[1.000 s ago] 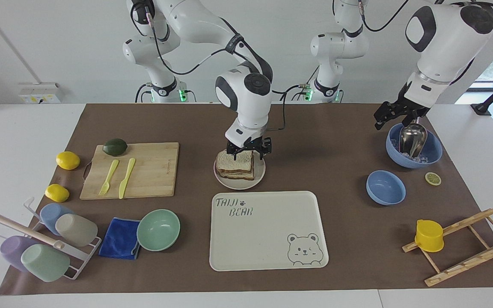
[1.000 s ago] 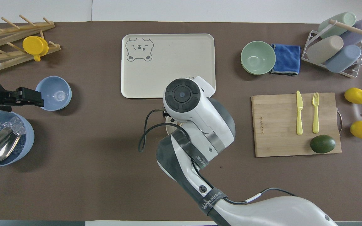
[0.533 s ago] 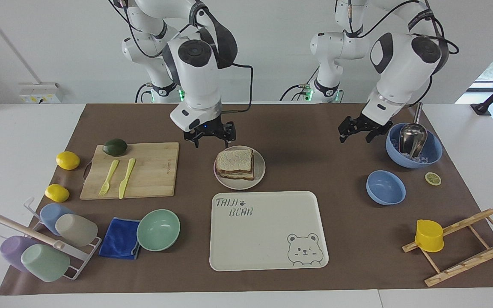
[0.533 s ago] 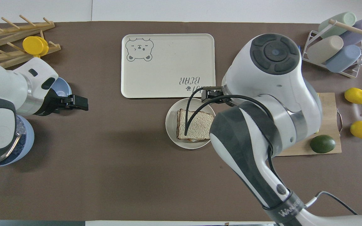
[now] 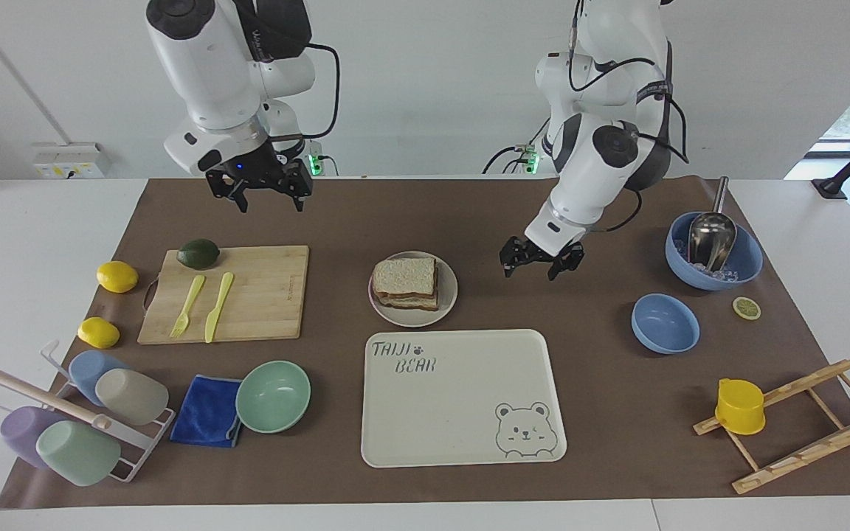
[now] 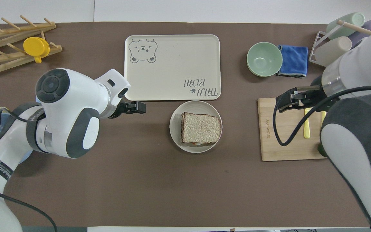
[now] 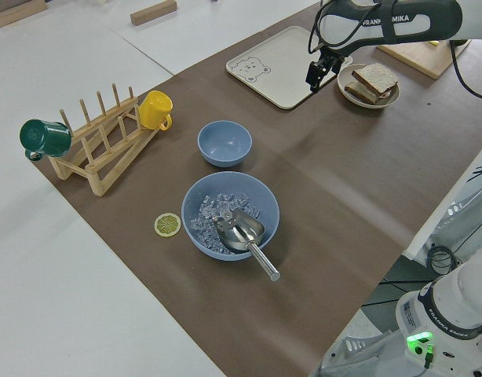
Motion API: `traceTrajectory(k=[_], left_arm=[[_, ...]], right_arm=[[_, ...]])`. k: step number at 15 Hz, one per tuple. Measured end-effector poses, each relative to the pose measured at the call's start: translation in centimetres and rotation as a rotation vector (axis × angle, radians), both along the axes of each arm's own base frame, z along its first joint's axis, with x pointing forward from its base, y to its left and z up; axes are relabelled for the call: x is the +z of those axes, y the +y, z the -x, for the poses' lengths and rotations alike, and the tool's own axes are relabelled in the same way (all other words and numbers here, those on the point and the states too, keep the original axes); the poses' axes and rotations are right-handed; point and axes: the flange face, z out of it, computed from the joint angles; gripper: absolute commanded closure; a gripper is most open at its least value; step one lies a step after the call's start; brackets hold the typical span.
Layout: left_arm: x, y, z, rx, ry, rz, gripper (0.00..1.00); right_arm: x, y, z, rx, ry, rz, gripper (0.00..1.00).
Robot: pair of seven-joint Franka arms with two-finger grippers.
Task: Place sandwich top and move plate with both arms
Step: 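Withdraw the right gripper while the left gripper reaches the plate rim, then grasp the rim of the white plate with the left gripper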
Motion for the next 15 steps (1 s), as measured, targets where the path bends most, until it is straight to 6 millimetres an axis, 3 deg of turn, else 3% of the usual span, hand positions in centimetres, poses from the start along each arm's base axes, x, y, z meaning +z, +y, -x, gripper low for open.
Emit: traceTrajectory(k=[3,5,10,15], left_arm=[[-4.4,-4.8,0.8,-0.015,-0.002,0.05,0.0],[-7.0,-6.7,1.5,-0.031,0.004,0.047,0.0],[-8.0,-6.7,1.4,0.003,0.029,0.07,0.01],[-8.2,-7.4,1.9,0.006,0.036,0.084,0.14]], right_arm=[[1.2,-5.6,0.6,0.013,0.02,-0.011,0.0],[1.6,-8.2,0.7,0.008,0.029,-0.016,0.0],[1.2,-9.3,0.8,-0.005,0.05,-0.016,0.0],[0.5,-10.2,0.7,-0.02,0.082,-0.017,0.0]])
